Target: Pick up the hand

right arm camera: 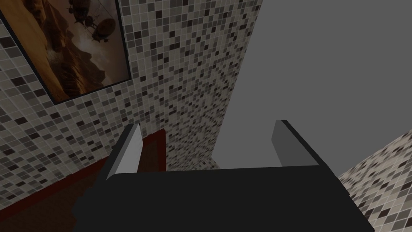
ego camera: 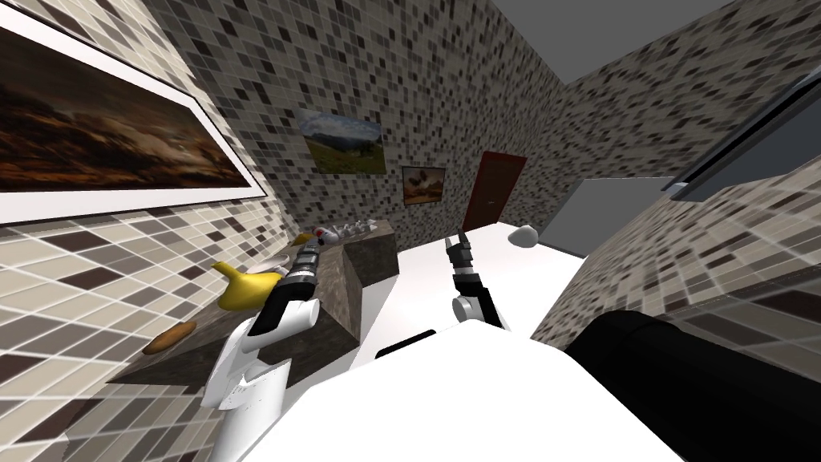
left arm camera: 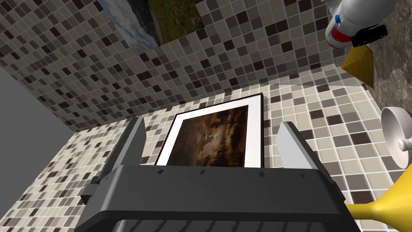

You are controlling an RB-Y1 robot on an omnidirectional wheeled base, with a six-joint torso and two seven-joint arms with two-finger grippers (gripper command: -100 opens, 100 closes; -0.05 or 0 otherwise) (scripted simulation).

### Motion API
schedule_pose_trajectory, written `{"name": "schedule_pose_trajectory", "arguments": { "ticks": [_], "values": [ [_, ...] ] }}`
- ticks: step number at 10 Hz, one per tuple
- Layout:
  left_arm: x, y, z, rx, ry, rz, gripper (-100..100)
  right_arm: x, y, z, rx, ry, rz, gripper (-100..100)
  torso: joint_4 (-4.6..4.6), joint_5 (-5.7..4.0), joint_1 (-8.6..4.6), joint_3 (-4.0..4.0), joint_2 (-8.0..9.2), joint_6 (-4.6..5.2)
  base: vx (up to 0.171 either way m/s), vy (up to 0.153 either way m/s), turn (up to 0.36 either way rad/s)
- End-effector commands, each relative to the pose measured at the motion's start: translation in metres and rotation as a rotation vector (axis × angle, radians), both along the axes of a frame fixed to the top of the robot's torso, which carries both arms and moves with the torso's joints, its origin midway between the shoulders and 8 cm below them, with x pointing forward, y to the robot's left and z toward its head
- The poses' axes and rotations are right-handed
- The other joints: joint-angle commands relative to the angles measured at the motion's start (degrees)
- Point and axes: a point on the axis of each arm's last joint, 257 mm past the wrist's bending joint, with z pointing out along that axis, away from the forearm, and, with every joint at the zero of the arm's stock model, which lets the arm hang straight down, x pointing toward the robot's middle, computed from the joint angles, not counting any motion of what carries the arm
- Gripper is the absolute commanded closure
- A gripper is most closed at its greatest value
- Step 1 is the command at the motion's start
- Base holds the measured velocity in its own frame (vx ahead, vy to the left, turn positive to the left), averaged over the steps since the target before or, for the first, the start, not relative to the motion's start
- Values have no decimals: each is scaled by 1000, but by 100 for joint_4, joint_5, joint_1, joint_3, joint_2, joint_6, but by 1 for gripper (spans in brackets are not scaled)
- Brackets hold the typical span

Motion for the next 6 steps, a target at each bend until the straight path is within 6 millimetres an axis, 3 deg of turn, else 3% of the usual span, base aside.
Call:
{"name": "schedule_pose_trajectory", "arguments": {
  "ticks": [1,6],
  "values": [
    [7,10,2,16,23,35,-100,0,0,0,0,0,0,0,0,0,0,0,0,0,28,-57,18],
    [14,28,-18,7,130,90,-100,0,0,0,0,0,0,0,-1,-2,-9,-2,-2,0,21,-50,11]
  ]
}}
